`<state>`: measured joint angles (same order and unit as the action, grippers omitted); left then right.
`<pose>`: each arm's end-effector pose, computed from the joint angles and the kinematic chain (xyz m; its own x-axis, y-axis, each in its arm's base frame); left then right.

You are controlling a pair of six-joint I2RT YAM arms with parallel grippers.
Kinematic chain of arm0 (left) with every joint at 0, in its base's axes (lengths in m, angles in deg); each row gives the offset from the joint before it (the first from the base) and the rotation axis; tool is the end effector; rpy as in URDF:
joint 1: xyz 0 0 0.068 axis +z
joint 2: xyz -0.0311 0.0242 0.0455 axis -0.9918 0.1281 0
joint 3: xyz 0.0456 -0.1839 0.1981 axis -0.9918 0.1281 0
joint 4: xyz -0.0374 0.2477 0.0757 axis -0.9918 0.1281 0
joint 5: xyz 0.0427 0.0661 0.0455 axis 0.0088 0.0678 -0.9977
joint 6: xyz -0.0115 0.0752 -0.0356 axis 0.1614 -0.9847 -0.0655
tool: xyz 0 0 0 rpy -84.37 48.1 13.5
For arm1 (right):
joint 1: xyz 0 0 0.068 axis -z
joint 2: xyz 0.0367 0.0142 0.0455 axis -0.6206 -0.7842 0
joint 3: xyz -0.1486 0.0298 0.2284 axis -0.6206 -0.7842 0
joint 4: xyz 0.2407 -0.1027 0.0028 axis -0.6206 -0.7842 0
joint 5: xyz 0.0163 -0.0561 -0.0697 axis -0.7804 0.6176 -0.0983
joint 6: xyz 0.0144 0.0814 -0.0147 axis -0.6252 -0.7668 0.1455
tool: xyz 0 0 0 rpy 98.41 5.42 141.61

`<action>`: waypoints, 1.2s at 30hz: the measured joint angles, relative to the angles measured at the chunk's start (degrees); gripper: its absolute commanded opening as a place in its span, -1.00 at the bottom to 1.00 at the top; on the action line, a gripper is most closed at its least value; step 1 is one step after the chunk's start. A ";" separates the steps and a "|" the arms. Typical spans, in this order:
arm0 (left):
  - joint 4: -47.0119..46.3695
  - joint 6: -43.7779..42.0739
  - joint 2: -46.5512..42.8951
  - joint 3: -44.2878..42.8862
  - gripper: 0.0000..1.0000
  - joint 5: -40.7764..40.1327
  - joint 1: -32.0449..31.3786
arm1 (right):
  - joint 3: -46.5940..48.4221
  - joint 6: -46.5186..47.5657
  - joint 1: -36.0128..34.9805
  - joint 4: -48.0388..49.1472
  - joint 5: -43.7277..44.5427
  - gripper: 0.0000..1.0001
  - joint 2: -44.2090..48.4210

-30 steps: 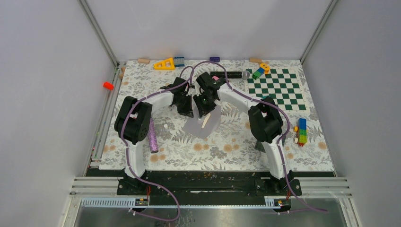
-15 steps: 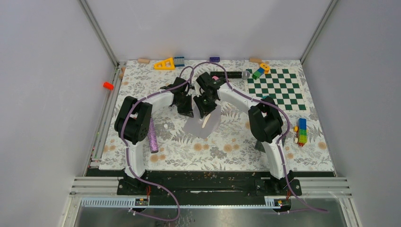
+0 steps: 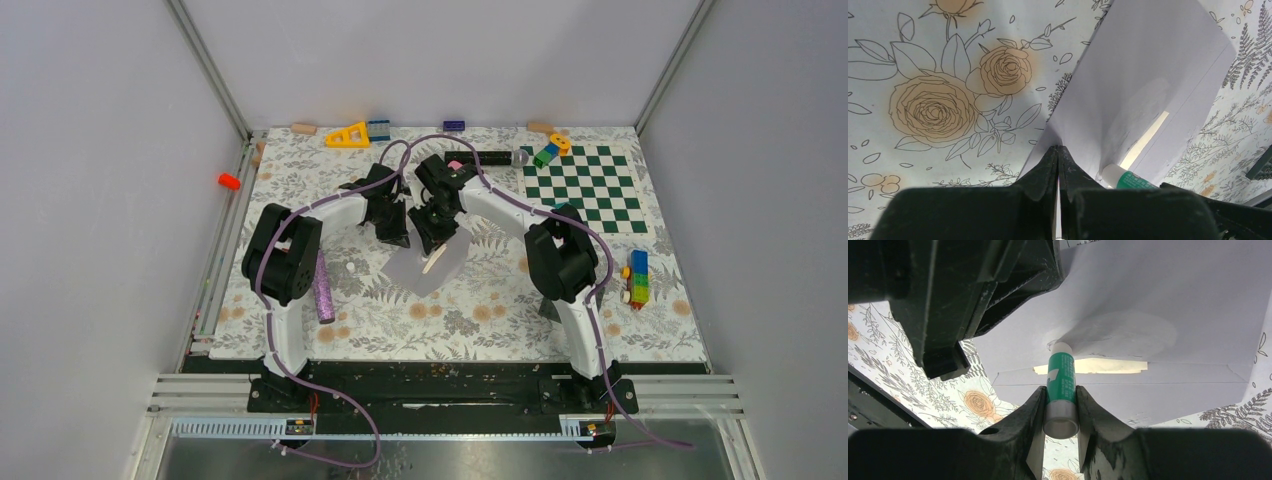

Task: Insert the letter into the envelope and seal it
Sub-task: Paint the envelope at the center of the board.

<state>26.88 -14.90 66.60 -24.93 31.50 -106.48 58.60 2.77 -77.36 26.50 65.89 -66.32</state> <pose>0.3804 -0.1886 0.1195 -0.9578 -0.0356 -0.2852 0.0836 0.9149 -0.3950 0.3647 0.3210 0.1659 -0.6761 -0.6026 -0.4240 -0.7236 0.6516 0.2277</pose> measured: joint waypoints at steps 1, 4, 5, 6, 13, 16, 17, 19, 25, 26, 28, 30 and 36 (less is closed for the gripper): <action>-0.13 0.04 -0.07 0.11 -1.00 0.00 0.00 | 0.00 0.17 0.00 -0.02 0.04 -1.00 0.00; -0.22 0.11 -0.09 0.17 -1.00 0.00 0.00 | 0.00 0.28 0.00 0.00 0.09 -1.00 0.00; -0.24 0.11 -0.09 0.17 -1.00 0.00 0.00 | -0.02 0.20 0.00 0.07 -0.22 -1.00 0.00; -0.28 0.13 -0.09 0.17 -1.00 0.00 0.00 | -0.04 -0.02 0.04 0.17 -0.87 -1.00 0.02; -1.25 0.11 -0.09 0.35 -1.00 -0.11 0.00 | -0.76 -4.42 0.24 1.86 -8.02 -1.00 0.63; -1.33 0.13 -0.15 0.44 -1.00 -0.11 0.00 | -1.42 -5.01 0.24 2.73 -9.22 -1.00 0.76; -1.36 0.13 -0.15 0.44 -1.00 -0.11 0.00 | -1.73 -5.05 0.24 3.08 -9.55 -1.00 0.76; -1.36 0.15 -0.15 0.44 -1.00 -0.11 0.00 | -2.10 -5.07 0.24 3.54 -10.03 -1.00 0.76; -1.36 0.15 -0.15 0.46 -1.00 -0.11 0.00 | -2.80 -4.98 -0.07 4.46 -8.66 -1.00 0.76; -1.36 0.15 -0.15 0.46 -1.00 -0.11 0.00 | -2.93 -4.96 -0.13 4.55 -8.20 -1.00 0.76; -1.36 0.15 -0.15 0.46 -1.00 -0.11 0.00 | -3.30 -4.92 -0.35 4.79 -7.17 -1.00 0.76; -1.36 0.15 -0.15 0.46 -1.00 -0.11 0.00 | -3.54 -4.85 -0.52 4.76 -6.32 -1.00 0.76; -1.38 0.15 -0.15 0.46 -1.00 -0.09 0.00 | -3.56 -4.20 -0.61 4.48 -5.73 -1.00 0.76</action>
<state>25.50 -14.75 66.45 -24.48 31.41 -106.48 55.03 -1.42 -77.97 30.98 60.16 -65.55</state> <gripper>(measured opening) 0.006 0.310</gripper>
